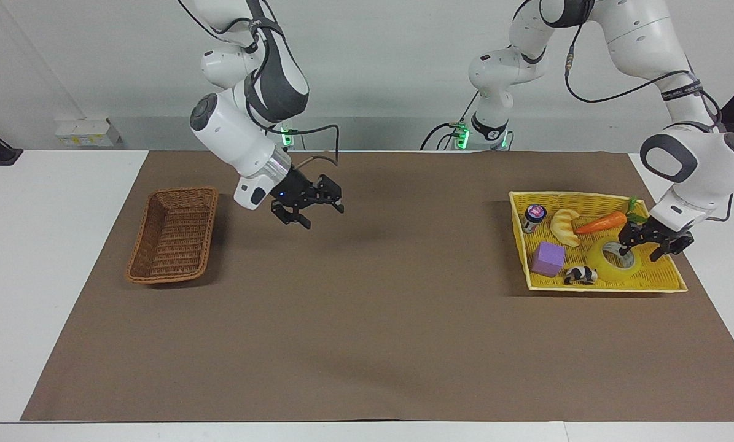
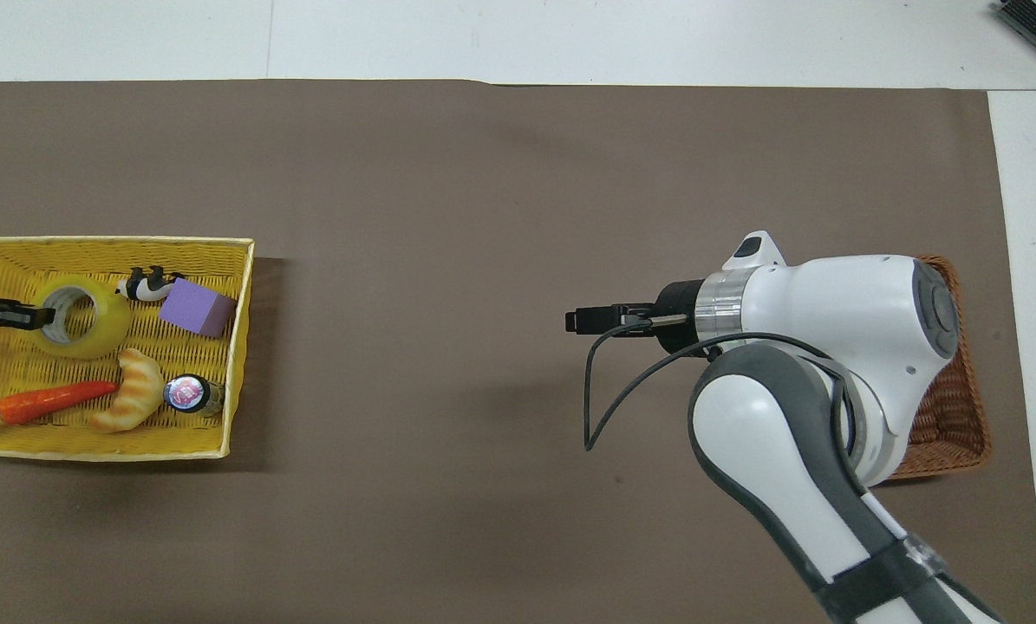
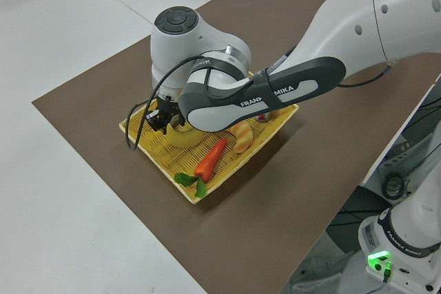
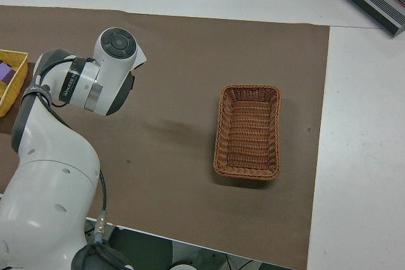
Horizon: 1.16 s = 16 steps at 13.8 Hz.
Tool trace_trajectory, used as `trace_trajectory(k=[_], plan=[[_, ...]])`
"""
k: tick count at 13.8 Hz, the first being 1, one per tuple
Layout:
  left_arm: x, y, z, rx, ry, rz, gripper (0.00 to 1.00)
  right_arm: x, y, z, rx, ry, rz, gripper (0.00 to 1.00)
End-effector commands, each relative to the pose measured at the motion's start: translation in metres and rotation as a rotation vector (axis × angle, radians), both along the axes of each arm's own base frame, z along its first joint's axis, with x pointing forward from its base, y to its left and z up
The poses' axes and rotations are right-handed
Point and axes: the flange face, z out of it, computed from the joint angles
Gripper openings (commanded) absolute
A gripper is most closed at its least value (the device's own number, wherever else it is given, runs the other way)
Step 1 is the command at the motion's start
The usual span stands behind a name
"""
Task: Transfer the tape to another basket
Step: 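Grasp the yellow tape roll with the left gripper and lift it out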
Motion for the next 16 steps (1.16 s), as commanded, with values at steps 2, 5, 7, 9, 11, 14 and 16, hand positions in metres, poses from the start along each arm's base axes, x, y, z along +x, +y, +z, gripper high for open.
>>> trace_trajectory(k=[2,5,7,9,11,14,16], plan=[[0.000,-0.003,0.013,-0.004,-0.027,0.008,0.00,-0.009,0.002,0.001,0.021,-0.027,0.006,1.00],[0.013,-0.018,0.060,-0.018,-0.053,0.023,0.00,-0.009,0.004,0.002,0.022,-0.040,-0.001,1.00],[0.009,-0.050,0.090,-0.040,-0.051,0.032,0.00,-0.008,0.004,0.002,0.024,-0.041,-0.003,1.00],[0.000,-0.085,0.120,-0.069,-0.031,0.070,0.00,-0.007,0.004,0.004,0.025,-0.045,-0.003,1.00],[-0.005,-0.128,0.132,-0.091,0.014,0.062,0.00,-0.008,0.005,0.004,0.025,-0.045,0.000,1.00],[-0.016,-0.192,0.123,-0.107,0.059,0.104,0.00,-0.013,0.020,0.004,0.029,-0.054,0.025,1.00],[-0.024,-0.235,0.120,-0.114,0.083,0.151,0.00,-0.011,0.019,0.005,0.036,-0.067,0.004,1.00]])
